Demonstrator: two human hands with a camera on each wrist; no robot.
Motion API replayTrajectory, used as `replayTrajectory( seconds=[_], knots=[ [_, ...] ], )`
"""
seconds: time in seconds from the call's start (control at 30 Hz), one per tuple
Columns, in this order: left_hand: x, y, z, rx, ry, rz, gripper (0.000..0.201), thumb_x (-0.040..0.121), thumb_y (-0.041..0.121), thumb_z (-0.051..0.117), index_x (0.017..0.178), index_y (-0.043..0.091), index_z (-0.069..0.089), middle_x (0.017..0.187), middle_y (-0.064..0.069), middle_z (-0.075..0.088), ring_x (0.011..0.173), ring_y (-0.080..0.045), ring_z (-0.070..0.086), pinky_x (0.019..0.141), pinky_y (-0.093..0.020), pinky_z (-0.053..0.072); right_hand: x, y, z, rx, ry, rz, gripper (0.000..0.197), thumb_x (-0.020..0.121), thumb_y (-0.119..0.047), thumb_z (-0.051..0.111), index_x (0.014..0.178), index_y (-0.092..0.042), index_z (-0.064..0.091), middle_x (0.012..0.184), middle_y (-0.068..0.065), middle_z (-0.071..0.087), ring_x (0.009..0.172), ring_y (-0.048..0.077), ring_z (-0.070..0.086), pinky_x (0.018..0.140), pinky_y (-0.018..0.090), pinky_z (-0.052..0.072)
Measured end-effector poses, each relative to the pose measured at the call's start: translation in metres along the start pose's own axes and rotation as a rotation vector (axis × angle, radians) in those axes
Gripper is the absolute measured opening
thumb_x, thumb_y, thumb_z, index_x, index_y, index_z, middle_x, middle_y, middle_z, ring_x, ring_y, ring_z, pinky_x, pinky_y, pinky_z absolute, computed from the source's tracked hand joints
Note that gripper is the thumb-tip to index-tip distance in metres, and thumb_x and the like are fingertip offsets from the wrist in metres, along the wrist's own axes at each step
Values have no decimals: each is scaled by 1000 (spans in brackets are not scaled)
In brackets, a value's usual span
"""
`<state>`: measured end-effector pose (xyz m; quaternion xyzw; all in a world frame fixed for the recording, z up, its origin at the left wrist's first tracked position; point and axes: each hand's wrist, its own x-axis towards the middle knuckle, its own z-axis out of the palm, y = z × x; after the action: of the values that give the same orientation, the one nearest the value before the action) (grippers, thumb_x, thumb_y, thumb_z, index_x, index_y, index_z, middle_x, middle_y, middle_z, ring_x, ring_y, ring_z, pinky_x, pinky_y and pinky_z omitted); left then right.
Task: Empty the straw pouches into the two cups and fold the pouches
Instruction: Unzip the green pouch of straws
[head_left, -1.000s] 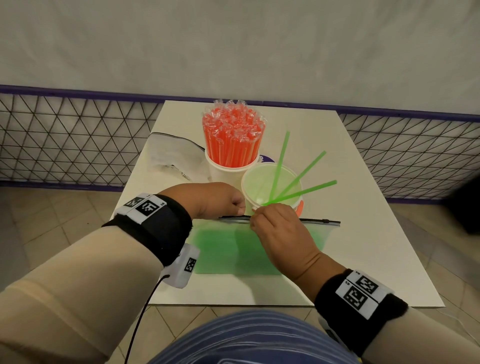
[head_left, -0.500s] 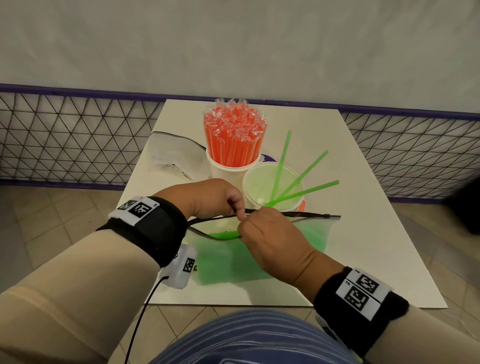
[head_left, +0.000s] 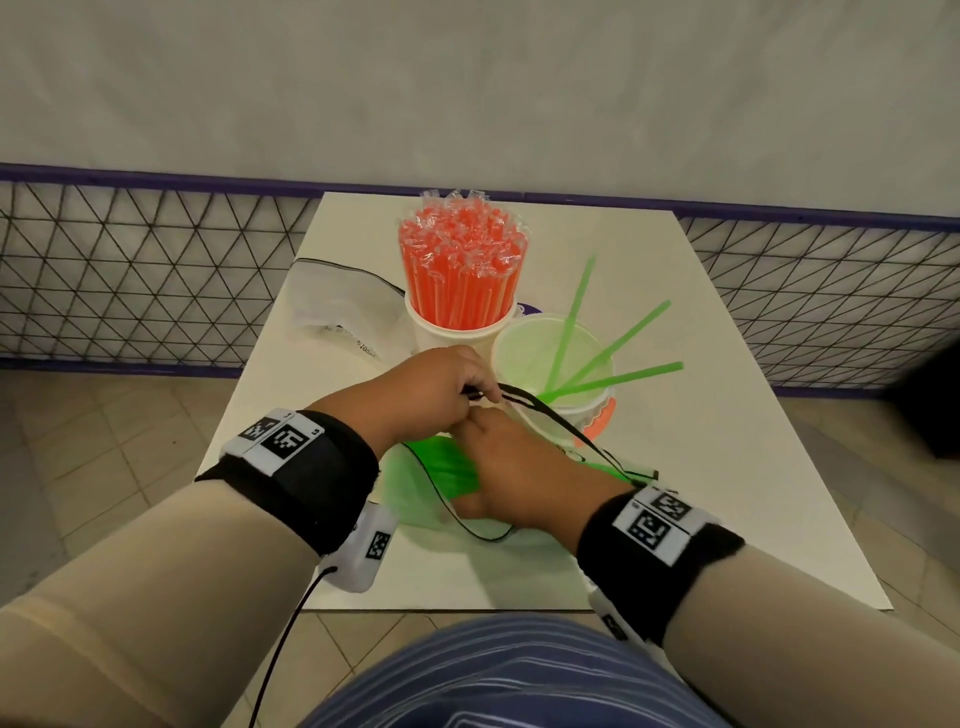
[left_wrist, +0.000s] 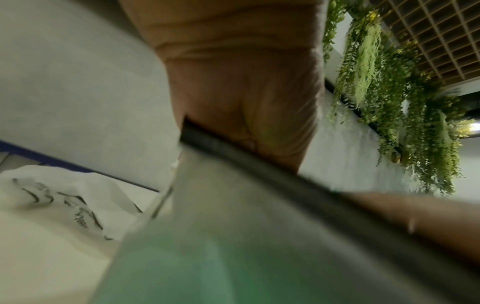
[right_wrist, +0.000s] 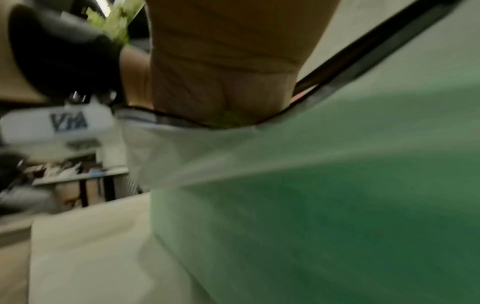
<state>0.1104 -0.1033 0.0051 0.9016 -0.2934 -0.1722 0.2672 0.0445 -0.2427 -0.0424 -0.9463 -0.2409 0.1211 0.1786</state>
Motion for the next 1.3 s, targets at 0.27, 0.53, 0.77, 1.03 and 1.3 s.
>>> replayTrajectory(
  seconds=[0.27,0.53,0.77,1.03,1.3],
  knots=[
    [-29,-33,-2,279,-305,-221,77,73,7,75,137,35,45,130,3,48,111,-19,54,94,-38,49,1,7,14,-181,-8,1,79,83,-50,64,144,-12,32,124,9,51,110,27,49,92,38,42],
    [-35,-46,7,202,-398,-315,90,78,-2,64,145,42,24,122,-1,51,99,-20,54,70,-26,43,-4,10,16,-218,26,-8,68,90,-54,54,140,-12,36,128,7,50,115,25,47,98,38,40],
    [-36,-58,21,-440,-213,-355,53,80,0,71,124,26,57,110,-3,59,81,-14,62,66,-23,53,2,5,14,-153,100,29,62,88,-56,54,134,-14,45,120,6,53,111,24,48,95,36,38],
    [-31,-69,29,-309,-185,-301,55,69,-1,76,113,29,62,103,-1,67,94,-25,64,84,-38,53,-3,8,18,-282,154,9,47,81,-36,44,114,-7,58,92,9,58,78,29,55,64,40,48],
    [-37,-68,40,-656,-320,-397,63,60,3,73,118,22,57,116,-8,65,108,-21,59,94,-31,47,-6,16,15,-334,211,-78,33,84,-35,59,105,-10,59,90,7,57,73,26,53,62,39,47]
  ],
)
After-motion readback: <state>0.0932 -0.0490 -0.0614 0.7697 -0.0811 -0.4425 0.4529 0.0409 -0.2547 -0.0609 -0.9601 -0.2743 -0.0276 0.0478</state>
